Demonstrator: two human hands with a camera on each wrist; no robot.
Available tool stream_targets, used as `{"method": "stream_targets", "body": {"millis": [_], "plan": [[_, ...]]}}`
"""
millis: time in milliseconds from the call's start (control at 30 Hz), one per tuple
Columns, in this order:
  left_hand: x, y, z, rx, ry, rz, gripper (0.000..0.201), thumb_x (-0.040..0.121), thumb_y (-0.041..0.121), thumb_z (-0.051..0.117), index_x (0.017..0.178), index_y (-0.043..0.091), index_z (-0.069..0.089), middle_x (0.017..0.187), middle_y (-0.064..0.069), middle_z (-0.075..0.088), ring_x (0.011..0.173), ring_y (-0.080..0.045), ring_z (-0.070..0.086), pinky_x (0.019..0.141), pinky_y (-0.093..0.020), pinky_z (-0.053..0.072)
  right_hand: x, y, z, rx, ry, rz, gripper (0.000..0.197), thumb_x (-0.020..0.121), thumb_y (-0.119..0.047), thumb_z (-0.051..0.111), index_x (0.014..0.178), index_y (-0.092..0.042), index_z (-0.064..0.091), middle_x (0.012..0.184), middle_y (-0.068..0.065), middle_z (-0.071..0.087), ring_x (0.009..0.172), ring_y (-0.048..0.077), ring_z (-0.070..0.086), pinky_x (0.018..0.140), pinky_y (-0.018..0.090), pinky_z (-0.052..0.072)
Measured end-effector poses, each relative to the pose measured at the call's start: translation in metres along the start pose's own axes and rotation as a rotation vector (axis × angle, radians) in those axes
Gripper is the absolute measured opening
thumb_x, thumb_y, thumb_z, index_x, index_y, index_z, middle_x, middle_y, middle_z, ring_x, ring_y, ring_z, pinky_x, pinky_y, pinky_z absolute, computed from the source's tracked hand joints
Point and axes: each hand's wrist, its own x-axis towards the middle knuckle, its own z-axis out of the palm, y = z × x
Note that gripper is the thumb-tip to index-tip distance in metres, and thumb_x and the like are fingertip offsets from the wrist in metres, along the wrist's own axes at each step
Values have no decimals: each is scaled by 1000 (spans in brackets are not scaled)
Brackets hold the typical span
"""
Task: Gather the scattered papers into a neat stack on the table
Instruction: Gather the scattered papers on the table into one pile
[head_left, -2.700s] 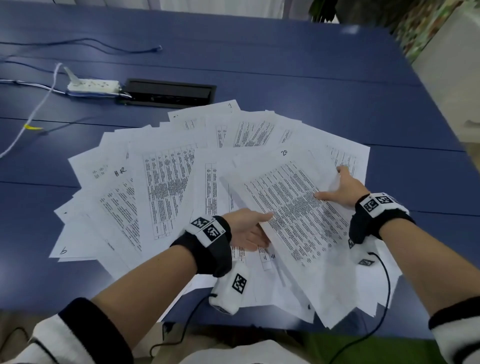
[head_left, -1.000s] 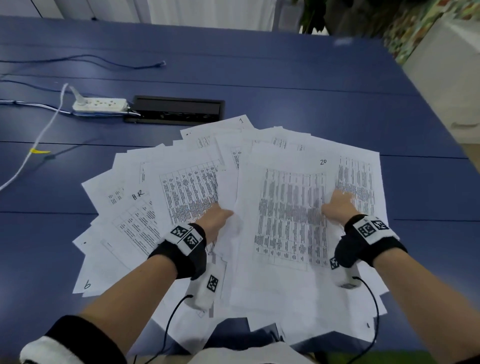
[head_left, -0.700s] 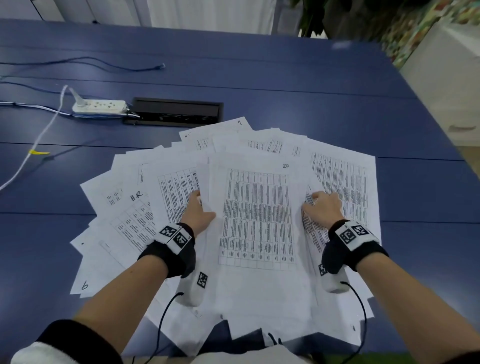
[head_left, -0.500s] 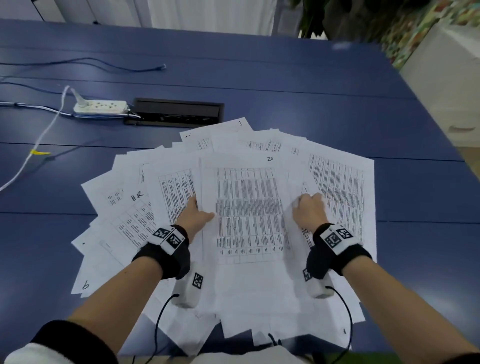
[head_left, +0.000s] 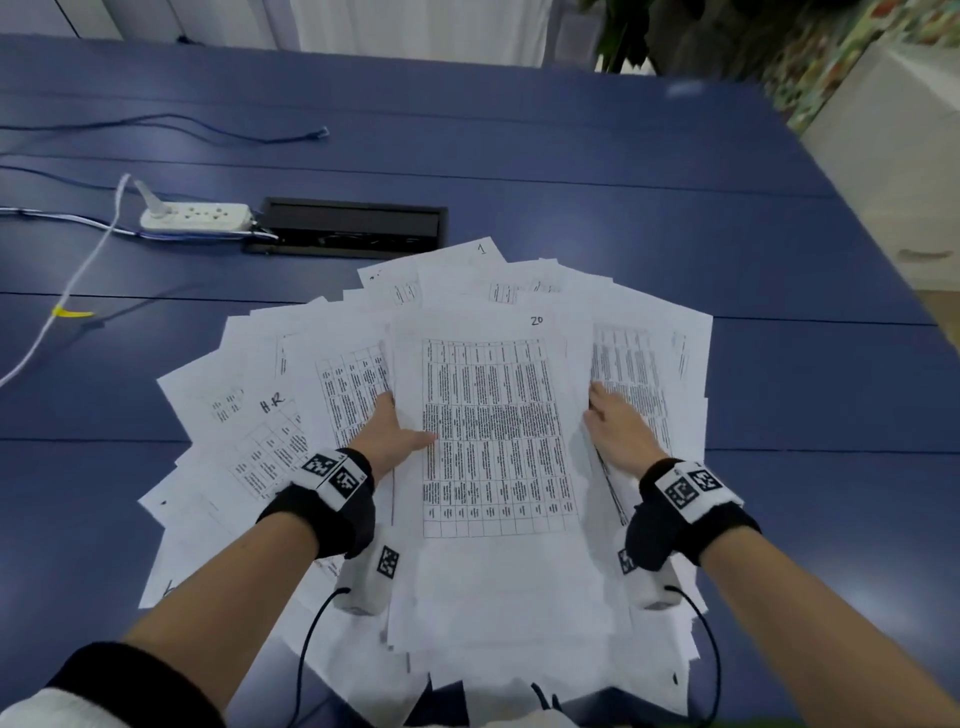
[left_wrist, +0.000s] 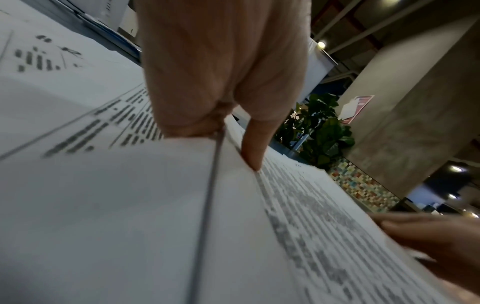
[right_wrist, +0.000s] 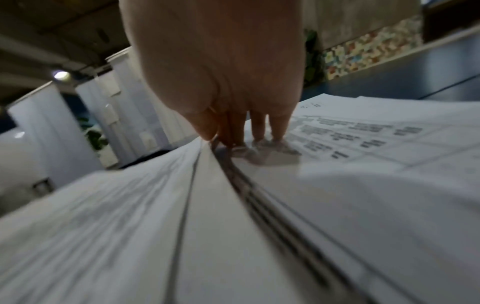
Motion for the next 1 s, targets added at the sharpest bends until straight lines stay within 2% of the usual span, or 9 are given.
{"method": "stream_targets", "body": {"millis": [133,267,433,533,667,767,833,900,1000], "plan": [[5,-4,-2,-27,36,42,80,82,0,64,144,14,17,142,-14,44,124,-30,48,103,-40,38,10,16,-25,185,184,201,39,96,-9,36,133,-7,47,145,13,41,112,21,53,91,26,38],[9,-1,-4,-66,25,59,83,82,-4,63,146,18,15,129,5,43,116,-16,43,105,-38,34,10,35,-35,-93,250,477,23,91,-18,43,107,-3,50,135,19,33,124,36,31,104,45,30],[10,7,0,-157,-62,17,92,81,-2,63,148,26,6,149,-1,34,131,-24,40,113,-45,28,15,21,-27,39,225,481,48,89,-22,53,131,-3,41,138,19,30,127,38,31,104,45,33],[9,13,7,-148,-94,41,86,85,-3,59,148,19,5,145,-1,36,128,-21,40,111,-40,27,18,4,-21,183,214,384,41,88,-7,48,126,9,47,130,24,48,113,39,52,96,48,46],[13,14,6,-119,-32,57,82,85,-4,58,147,16,9,145,-14,40,128,-31,45,108,-43,35,20,-6,-19,274,168,345,39,88,-6,48,126,0,51,122,14,57,99,24,54,95,41,46],[12,11,4,-152,-35,41,76,86,-5,55,147,15,13,140,-16,45,124,-34,49,102,-43,40,20,-1,-18,231,182,399,24,80,-15,52,93,1,63,108,19,58,81,24,52,78,40,49],[9,10,7,-153,-78,42,75,87,-6,54,146,15,13,144,-13,42,127,-31,46,106,-41,37,19,-4,-6,210,122,442,13,78,-21,56,76,-10,51,111,17,47,79,23,51,78,35,45],[7,8,11,-153,-101,41,76,87,-5,55,147,14,11,149,-8,34,134,-28,38,112,-41,30,13,-15,6,289,77,440,30,79,-21,63,103,-8,51,122,17,45,87,24,56,86,36,49],[5,8,13,-193,-83,50,78,86,-5,57,147,16,12,147,-4,34,134,-26,37,114,-43,28,8,-31,11,478,50,416,60,82,-13,63,134,4,37,98,22,57,85,25,60,96,47,48]]}}
